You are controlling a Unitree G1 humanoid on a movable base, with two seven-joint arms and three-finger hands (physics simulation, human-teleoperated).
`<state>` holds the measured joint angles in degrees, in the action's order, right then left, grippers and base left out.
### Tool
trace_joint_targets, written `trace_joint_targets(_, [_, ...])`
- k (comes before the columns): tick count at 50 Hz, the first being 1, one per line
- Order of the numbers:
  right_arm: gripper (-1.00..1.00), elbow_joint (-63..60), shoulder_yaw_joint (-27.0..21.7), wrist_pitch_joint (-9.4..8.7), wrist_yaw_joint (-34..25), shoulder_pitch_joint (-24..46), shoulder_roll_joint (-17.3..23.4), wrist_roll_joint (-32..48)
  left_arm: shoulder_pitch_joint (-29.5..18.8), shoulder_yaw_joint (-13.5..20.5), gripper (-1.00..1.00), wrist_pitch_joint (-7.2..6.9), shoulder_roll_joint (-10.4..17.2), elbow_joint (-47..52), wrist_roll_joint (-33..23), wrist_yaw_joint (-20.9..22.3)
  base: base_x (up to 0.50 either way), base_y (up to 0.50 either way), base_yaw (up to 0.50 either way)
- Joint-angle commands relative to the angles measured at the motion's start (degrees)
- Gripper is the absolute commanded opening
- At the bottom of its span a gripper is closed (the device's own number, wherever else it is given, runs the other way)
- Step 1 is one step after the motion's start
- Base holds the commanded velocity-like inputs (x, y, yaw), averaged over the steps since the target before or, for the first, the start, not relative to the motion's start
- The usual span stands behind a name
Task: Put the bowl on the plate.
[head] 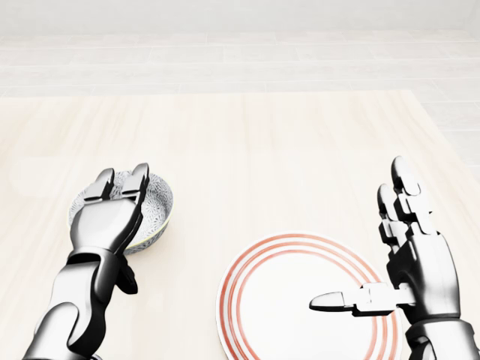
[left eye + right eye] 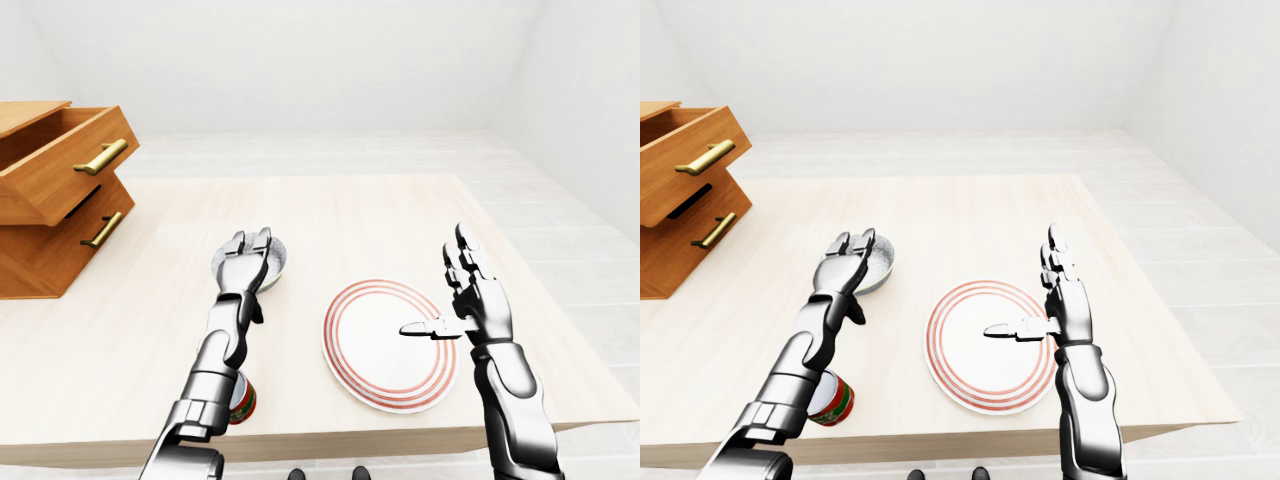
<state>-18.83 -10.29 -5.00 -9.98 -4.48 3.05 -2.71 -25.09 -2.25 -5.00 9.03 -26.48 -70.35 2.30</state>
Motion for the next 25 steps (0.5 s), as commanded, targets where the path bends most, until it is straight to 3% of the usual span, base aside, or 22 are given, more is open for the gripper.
trace_joint_targets(1, [1.0, -0.26, -0.21, 0.0, -0.04, -0.1, 0.03, -0.09, -0.85, -0.29, 1.0, 0.0, -0.08, -3.2, 0.27, -2.24, 0.0, 0.0, 0.0])
trace_joint_targets(25, [1.0, 0.54, -0.03, 0.0, 0.09, 0.43, 0.08, 0.01, -2.87, -1.03, 1.0, 0.0, -0.01, -12.49, 1.33, -7.72, 0.0, 0.0, 0.0])
